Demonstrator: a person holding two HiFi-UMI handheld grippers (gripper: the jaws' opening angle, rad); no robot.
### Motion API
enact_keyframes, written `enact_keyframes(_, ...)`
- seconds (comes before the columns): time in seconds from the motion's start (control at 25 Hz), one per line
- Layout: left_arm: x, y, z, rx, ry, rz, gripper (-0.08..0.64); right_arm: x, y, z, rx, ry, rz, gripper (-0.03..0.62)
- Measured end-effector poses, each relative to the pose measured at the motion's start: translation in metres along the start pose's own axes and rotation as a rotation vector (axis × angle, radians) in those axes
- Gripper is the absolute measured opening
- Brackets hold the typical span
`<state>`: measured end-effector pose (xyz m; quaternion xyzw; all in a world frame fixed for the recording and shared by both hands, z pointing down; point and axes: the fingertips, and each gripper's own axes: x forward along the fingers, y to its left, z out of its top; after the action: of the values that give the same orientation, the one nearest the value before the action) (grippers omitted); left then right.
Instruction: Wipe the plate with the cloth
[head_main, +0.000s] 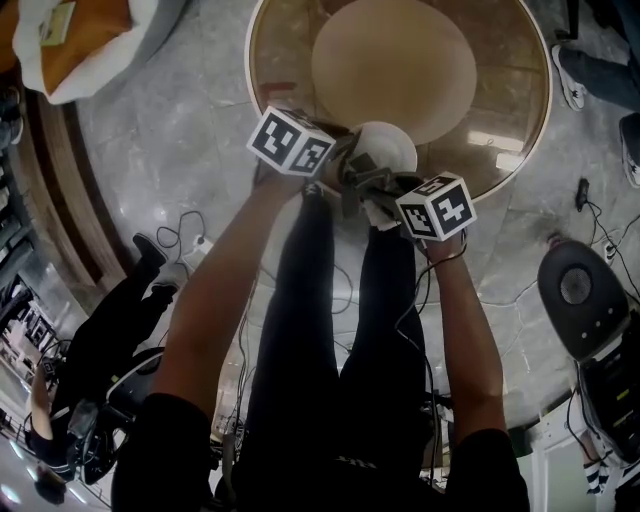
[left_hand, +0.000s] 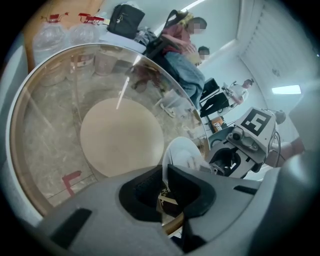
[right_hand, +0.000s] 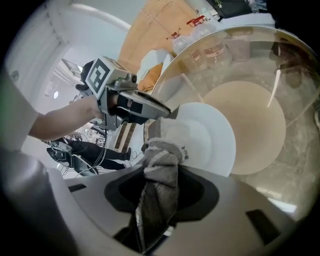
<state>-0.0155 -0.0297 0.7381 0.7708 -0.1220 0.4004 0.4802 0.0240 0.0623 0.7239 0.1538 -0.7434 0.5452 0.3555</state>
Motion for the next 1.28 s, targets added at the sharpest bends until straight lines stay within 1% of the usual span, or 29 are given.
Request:
enact_keyframes(0.2,-0.002,0.003,-0.003,0.006,0.011,0.004,0.034,0.002,-0.005,0.022,-0.022,0.001,-0.003,0.147)
enact_keyframes(0.44,-0.004,0.004,-0.005,0.015,0.036,0.008,0.034,-0.002,-0.01,0.03,-0.127,0.076,-0.029,0.147)
enact_keyframes(0.6,-0.003,0.004,-0.004,0.021,0.05,0.01,0.034,-0.008,-0.017,0.036,-0.181,0.122,-0.042,0.147)
enact_keyframes(0.68,-0.001,0.004,-0.003,0.022,0.056,0.013,0.034,-0.013,-0.022,0.041,-0.194,0.129,-0.049,0.147)
enact_keyframes(0.8,-0.002,0.002,-0.001,0.019,0.057,0.012,0.034,-0.022,-0.03,0.049,-0.174,0.103,-0.055,0.147)
enact_keyframes(0.92,-0.004,0.004,-0.001,0.02,0.059,0.015,0.034,-0.032,-0.039,0.057,-0.116,0.04,-0.063,0.147)
enact_keyframes(1.0,-0.005,0.006,-0.002,0.02,0.057,0.014,0.034,-0.039,-0.045,0.056,-0.07,0.004,-0.072,0.147)
enact_keyframes(1.12,-0.007,0.006,-0.003,0.02,0.051,0.013,0.034,-0.05,-0.05,0.042,-0.025,-0.023,-0.087,0.146)
enact_keyframes(1.28,-0.004,0.002,-0.001,0.018,0.04,0.02,0.034,-0.064,-0.051,0.011,0.001,-0.02,-0.098,0.146)
